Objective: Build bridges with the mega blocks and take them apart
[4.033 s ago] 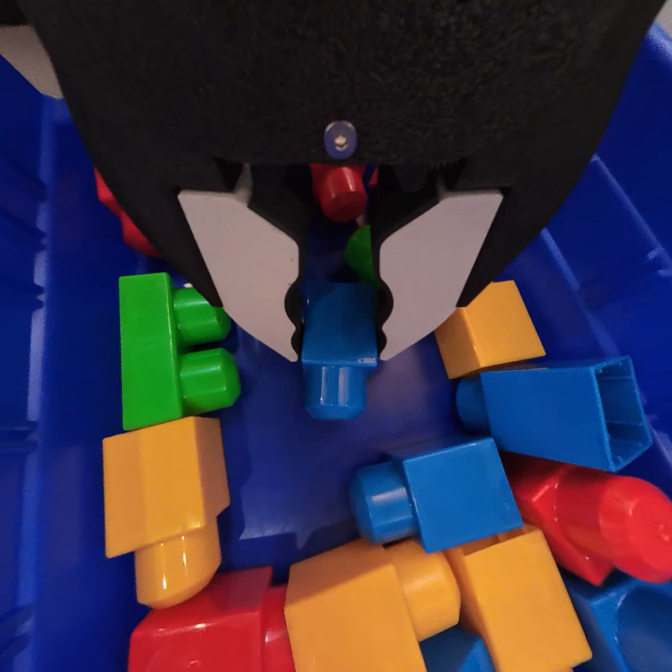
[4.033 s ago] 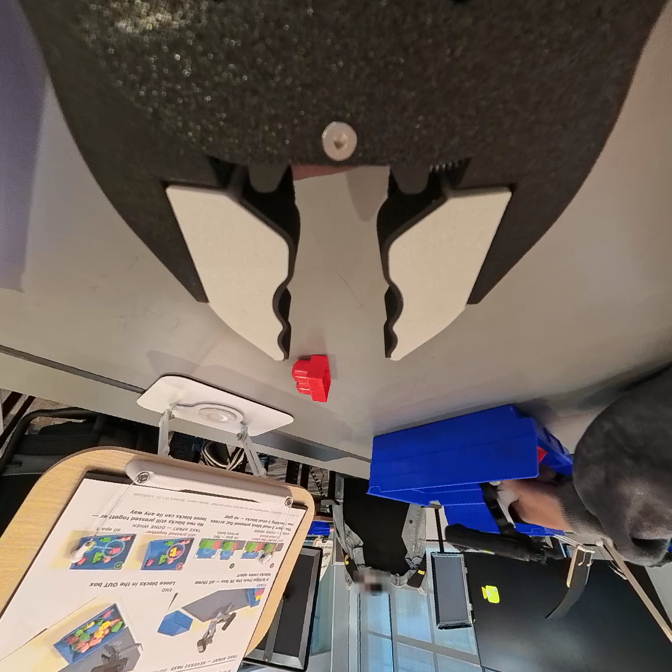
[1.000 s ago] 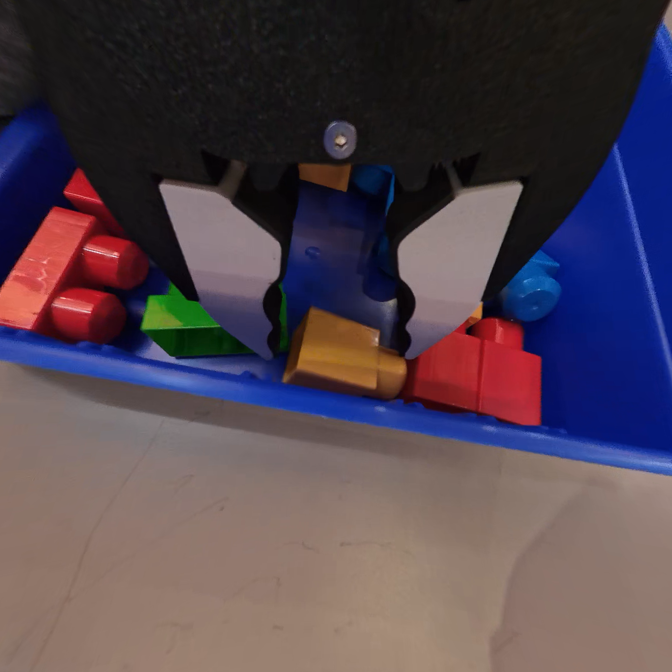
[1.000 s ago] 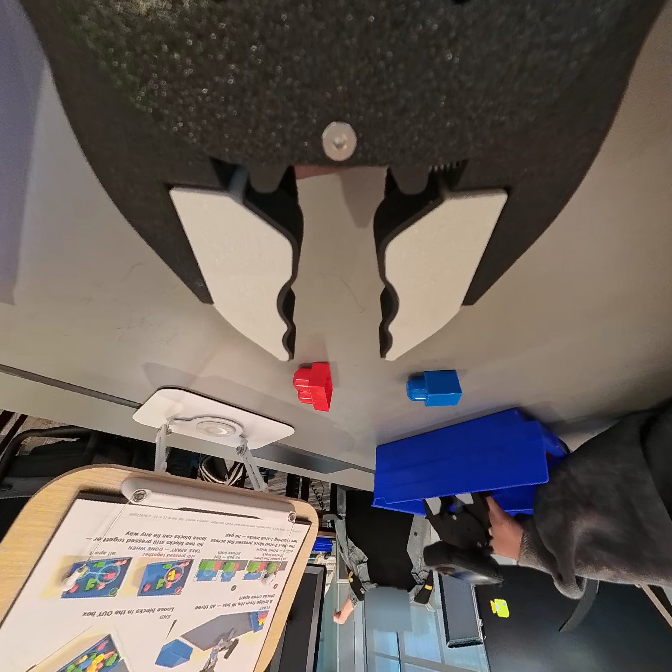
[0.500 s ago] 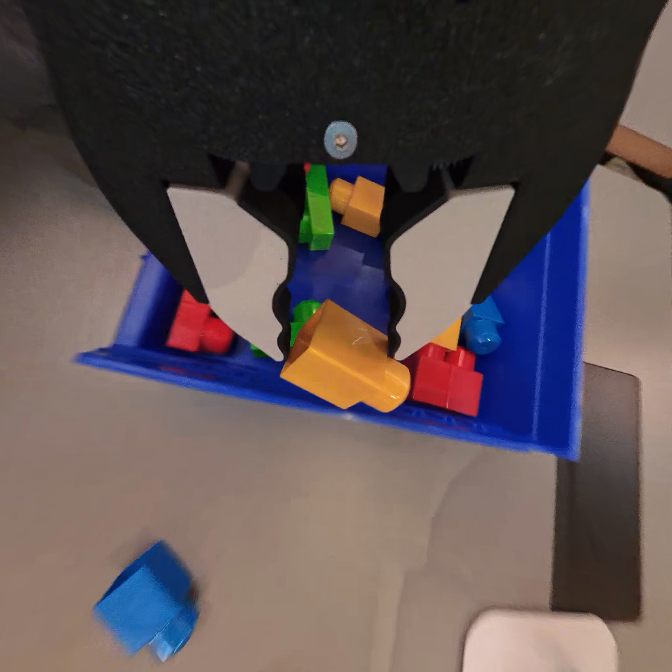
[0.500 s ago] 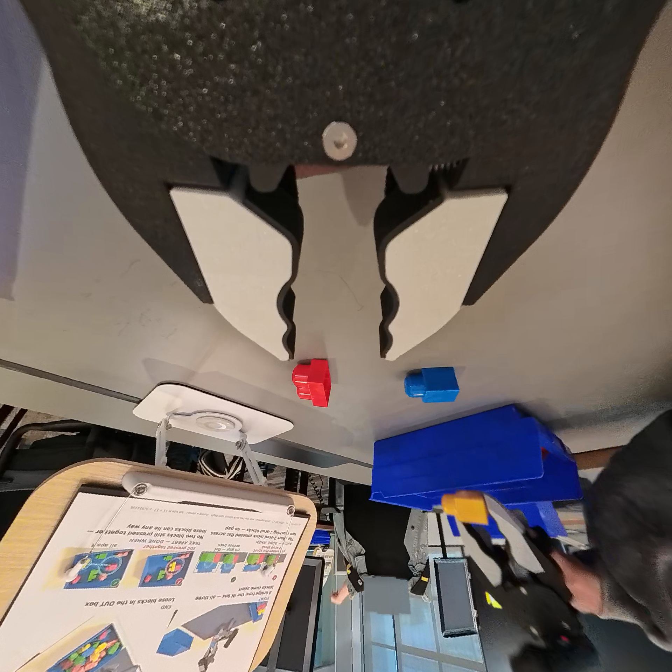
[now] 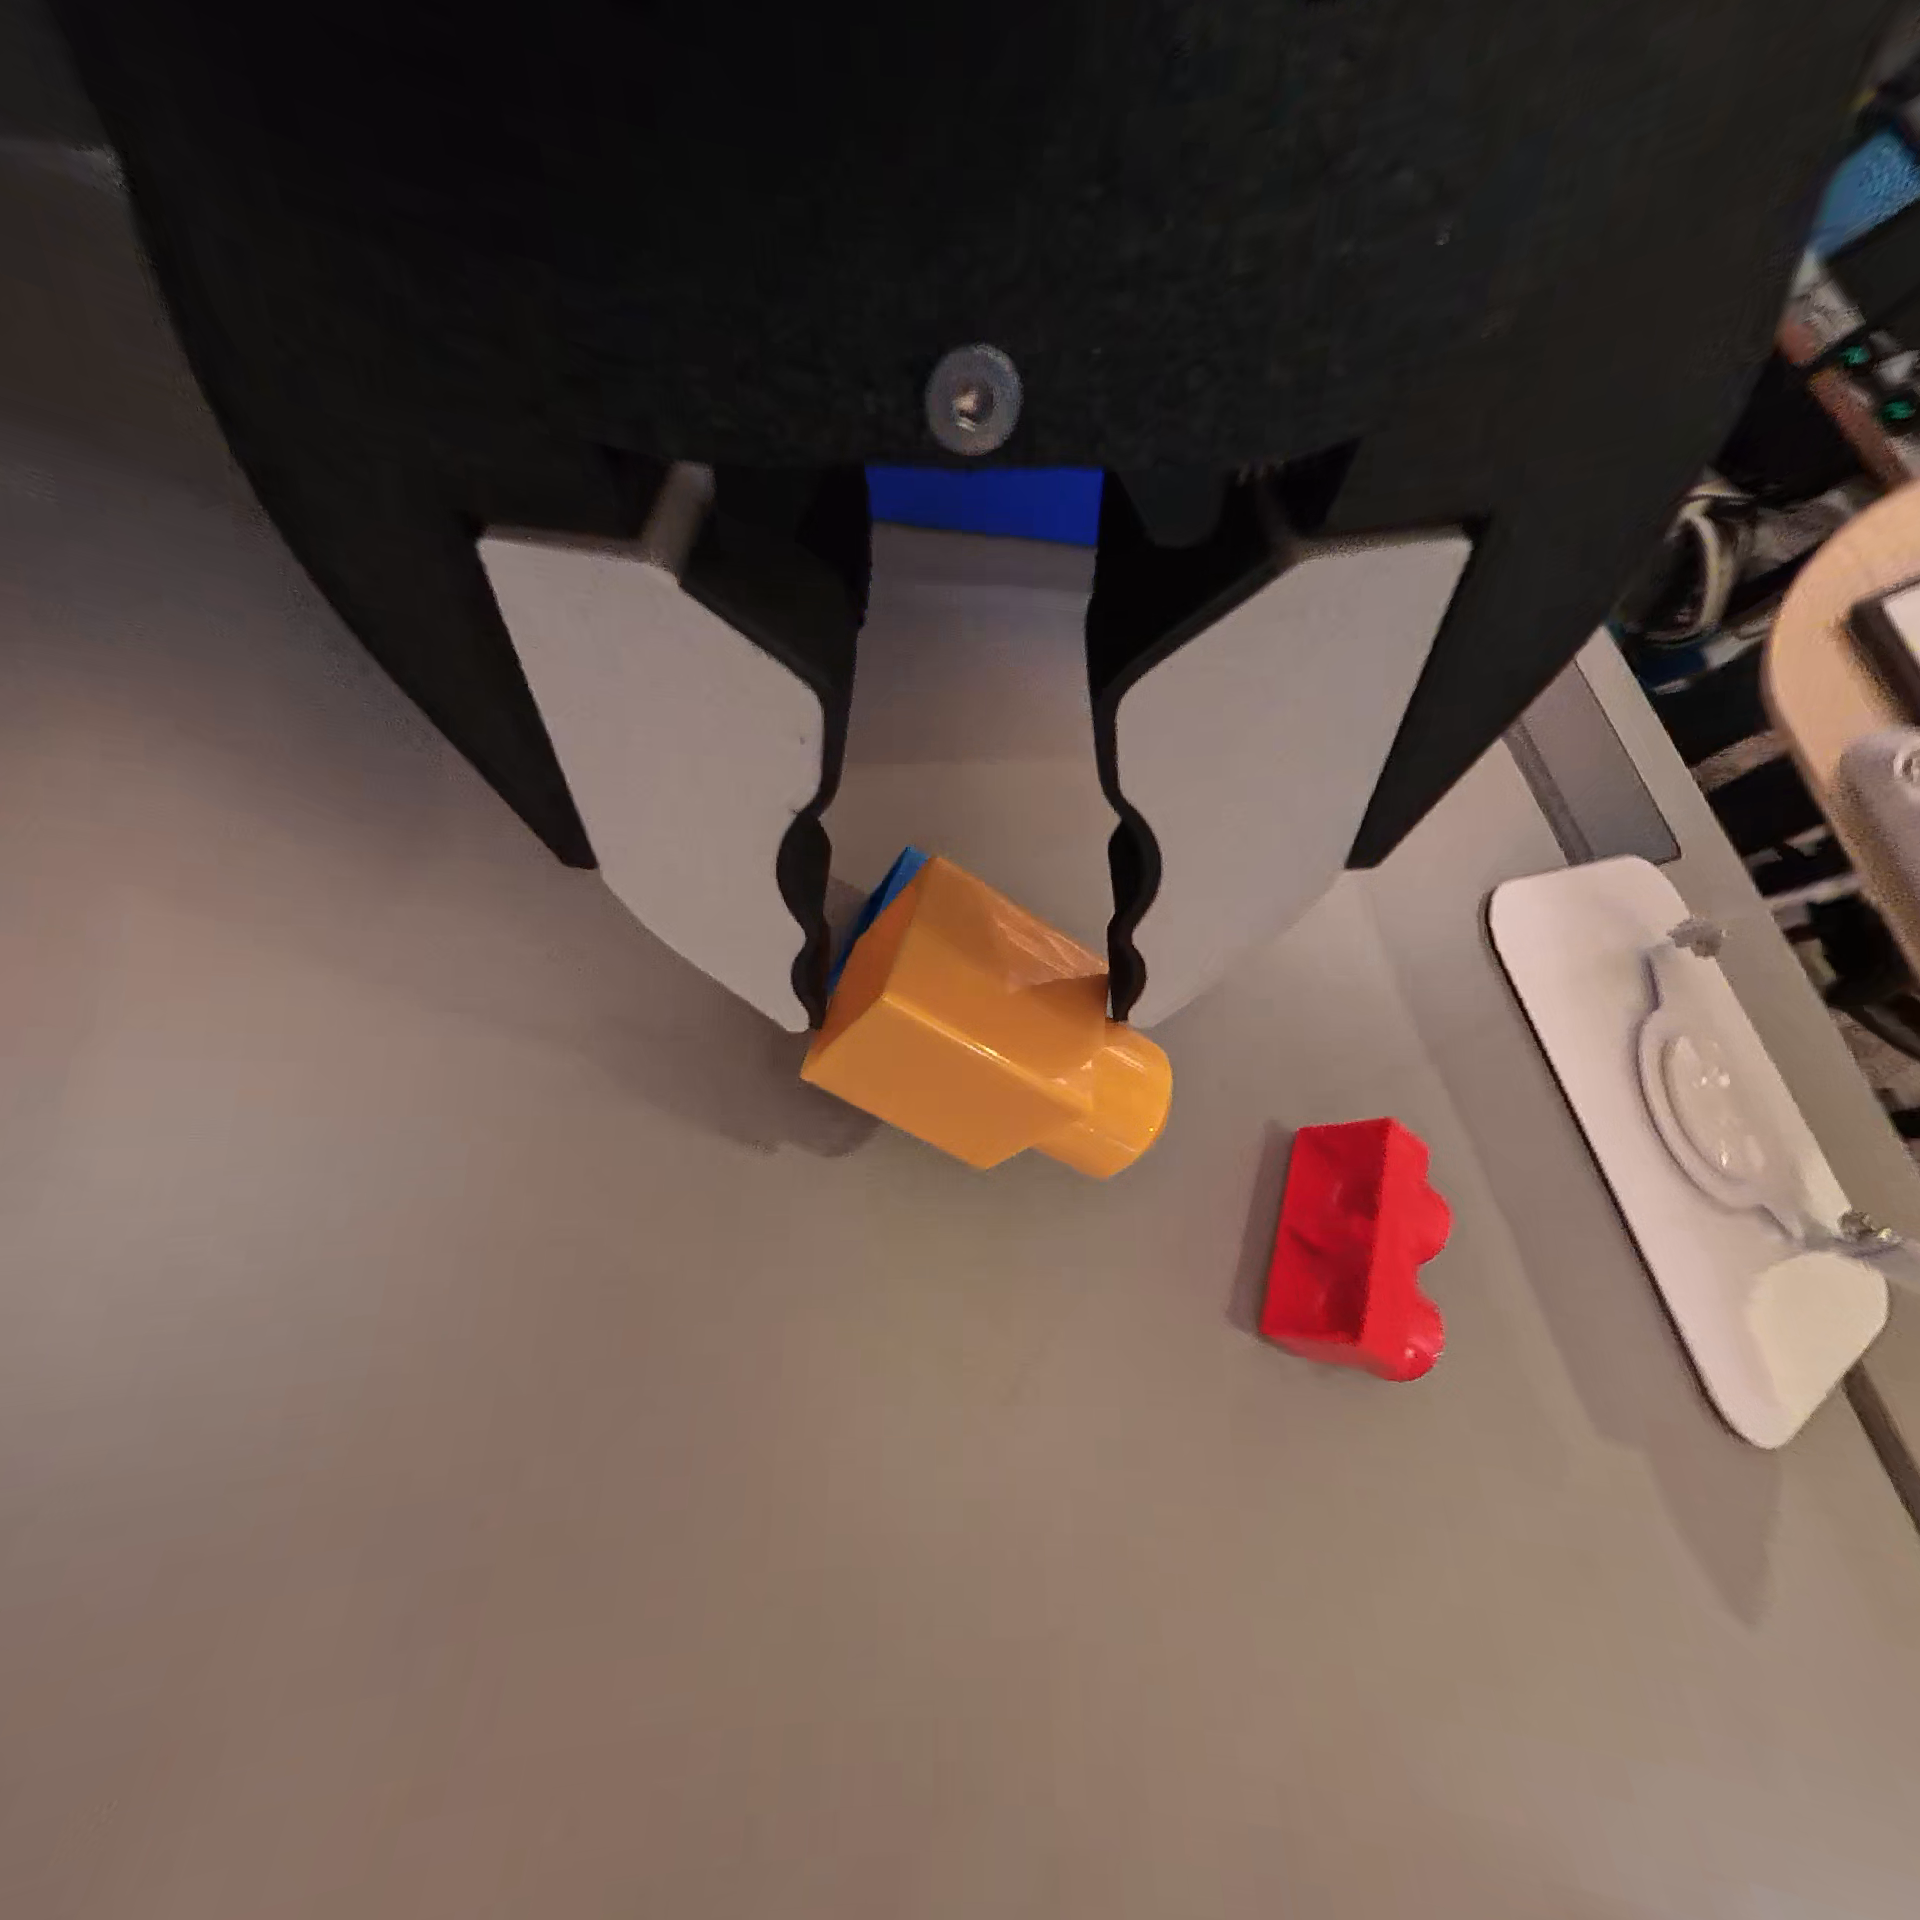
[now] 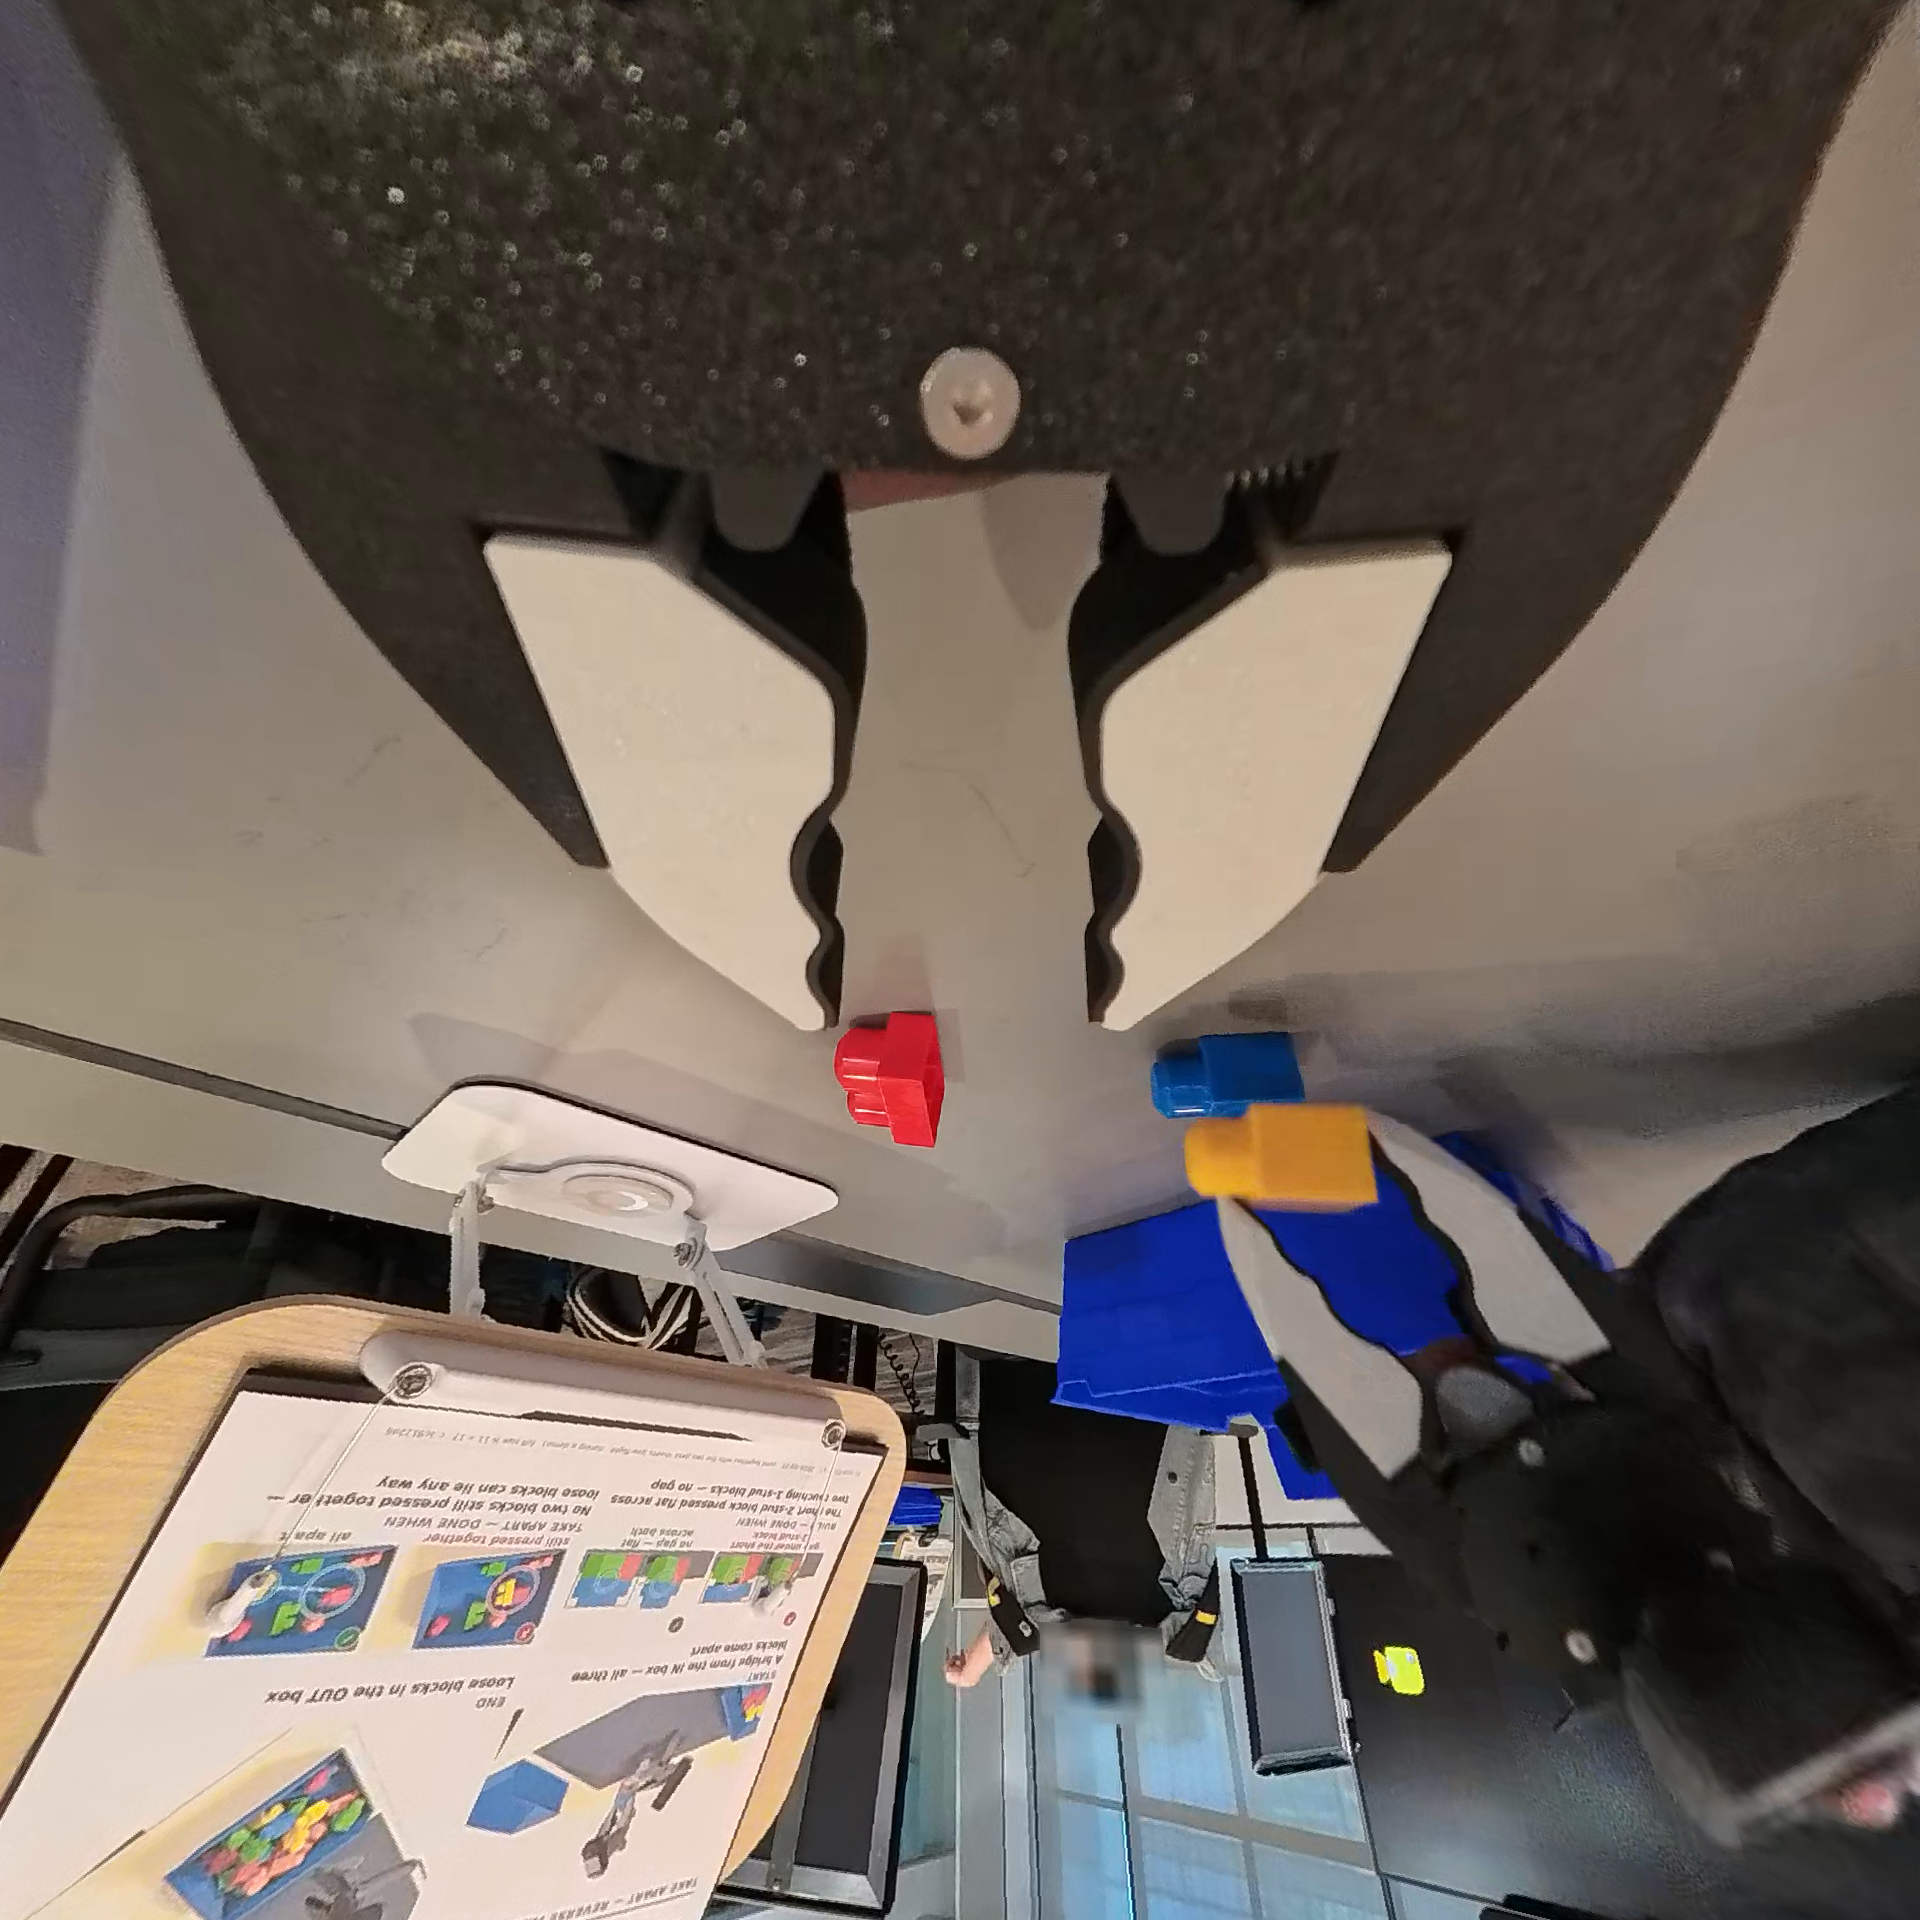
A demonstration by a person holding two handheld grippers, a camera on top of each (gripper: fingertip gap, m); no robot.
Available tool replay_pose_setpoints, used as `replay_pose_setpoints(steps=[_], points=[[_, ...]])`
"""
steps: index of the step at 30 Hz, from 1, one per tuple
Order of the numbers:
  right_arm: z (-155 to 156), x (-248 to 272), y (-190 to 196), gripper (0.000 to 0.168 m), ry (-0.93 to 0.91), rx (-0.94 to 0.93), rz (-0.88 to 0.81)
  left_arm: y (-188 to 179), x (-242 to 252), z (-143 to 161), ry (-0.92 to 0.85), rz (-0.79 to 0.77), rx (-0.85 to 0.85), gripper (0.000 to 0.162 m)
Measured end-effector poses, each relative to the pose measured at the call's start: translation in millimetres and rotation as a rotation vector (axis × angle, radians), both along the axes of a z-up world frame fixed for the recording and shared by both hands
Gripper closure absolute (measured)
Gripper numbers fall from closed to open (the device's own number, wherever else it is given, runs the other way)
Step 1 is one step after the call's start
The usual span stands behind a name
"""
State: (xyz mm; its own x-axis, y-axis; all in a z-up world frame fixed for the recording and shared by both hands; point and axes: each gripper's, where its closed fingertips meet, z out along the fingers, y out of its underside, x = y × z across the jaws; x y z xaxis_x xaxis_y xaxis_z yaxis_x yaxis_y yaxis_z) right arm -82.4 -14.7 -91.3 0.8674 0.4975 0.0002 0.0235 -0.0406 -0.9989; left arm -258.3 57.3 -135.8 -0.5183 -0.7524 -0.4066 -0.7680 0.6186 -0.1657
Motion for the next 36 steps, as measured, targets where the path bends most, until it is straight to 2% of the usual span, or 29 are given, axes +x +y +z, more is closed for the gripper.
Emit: replay_pose_setpoints(steps=[6,13,18,23,26,29,32,34,36], points=[[0.9,-0.3,-1.2,0.124,0.000,0.009,0.003,-4.5,2.6,-31.1,0.140,-0.103,0.110,0.111],[1.2,0.5,-1.1,0.124,0.015,0.004,0.011,3.3,-3.0,-47.4,0.223,-0.068,0.123,0.110],[1.9,1.5,-1.3,0.124,0.029,0.002,0.016,9.1,-3.8,-49.0,0.218,-0.036,0.153,0.107],[2.7,2.5,-1.6,0.124,0.039,0.005,0.016,6.8,-17.2,-30.1,0.182,0.052,0.132,0.089],[2.7,1.9,-1.9,0.124,0.043,0.002,0.019,1.3,-29.7,-4.5,0.056,0.191,0.037,0.089],[2.3,1.1,-1.9,0.124,0.040,0.000,0.021,3.6,-30.8,15.8,-0.171,0.469,-0.121,0.083],[2.0,0.7,-1.9,0.124,0.039,-0.002,0.024,-7.1,-14.6,12.6,-0.397,0.748,-0.404,0.061],[2.4,1.0,-2.0,0.124,0.043,-0.001,0.025,-1.8,-8.8,0.4,-0.483,0.924,-0.463,0.053],[2.6,1.5,-2.2,0.124,0.048,-0.001,0.025,5.9,-5.3,-10.7,-0.524,1.036,-0.465,0.052]])
